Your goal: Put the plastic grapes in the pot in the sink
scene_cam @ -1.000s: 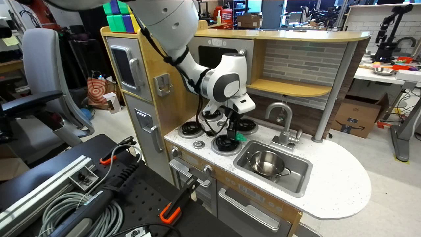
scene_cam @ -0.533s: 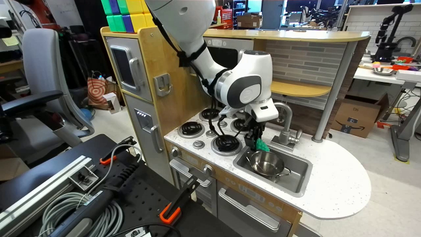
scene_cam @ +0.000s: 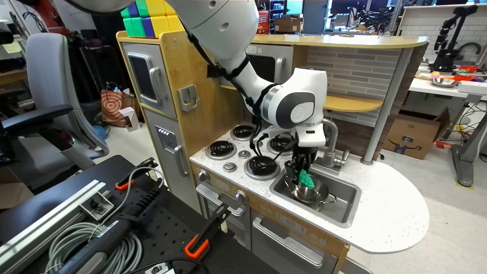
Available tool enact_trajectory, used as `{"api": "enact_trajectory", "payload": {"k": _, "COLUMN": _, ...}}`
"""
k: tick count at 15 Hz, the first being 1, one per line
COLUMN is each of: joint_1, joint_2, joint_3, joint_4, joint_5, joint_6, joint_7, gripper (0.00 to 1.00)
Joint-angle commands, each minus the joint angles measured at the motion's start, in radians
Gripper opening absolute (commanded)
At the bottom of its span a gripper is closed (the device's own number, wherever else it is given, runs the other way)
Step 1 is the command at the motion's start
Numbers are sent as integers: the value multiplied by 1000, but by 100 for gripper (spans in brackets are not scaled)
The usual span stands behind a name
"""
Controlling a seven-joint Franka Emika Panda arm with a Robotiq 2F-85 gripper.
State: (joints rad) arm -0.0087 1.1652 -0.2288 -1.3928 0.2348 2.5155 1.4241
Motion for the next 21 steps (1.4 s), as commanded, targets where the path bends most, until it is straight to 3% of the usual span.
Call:
{"api": "enact_trajectory", "payload": {"k": 1, "joint_1": -20, "joint_2": 106, "joint_3": 1, "joint_4": 166, "joint_5": -8, "joint_6": -75, "joint_7": 91, "gripper": 25}}
{"api": "enact_trajectory", "payload": {"k": 5, "joint_1": -30, "joint_2": 176, "joint_3": -1, "joint_4": 263, "joint_5": -15, "joint_6": -80, "joint_7": 168, "gripper": 25}}
{"api": "enact_trajectory", "payload": {"k": 6, "joint_1": -31, "joint_2": 190, "joint_3": -3, "joint_4": 282, "joint_5": -20, "joint_6": -86, "joint_7": 183, "gripper": 73}}
{"api": "enact_trajectory", "payload": {"k": 10, "joint_1": -44, "joint_2": 207, "joint_3": 17, "joint_4": 318, "joint_5": -30, "joint_6": -121, "joint_7": 188, "gripper": 98}}
{"api": "enact_trajectory", "payload": {"k": 12, "joint_1": -48, "joint_2": 164, "joint_3": 46, "joint_4": 270, "joint_5": -27, "joint_6": -118, "joint_7": 136, "gripper": 100}}
{"api": "enact_trajectory", "payload": {"k": 21, "joint_1": -51, "joint_2": -158, "joint_3": 125, "joint_4": -166, "joint_5": 6, "joint_6": 64, "joint_7": -262, "gripper": 100}}
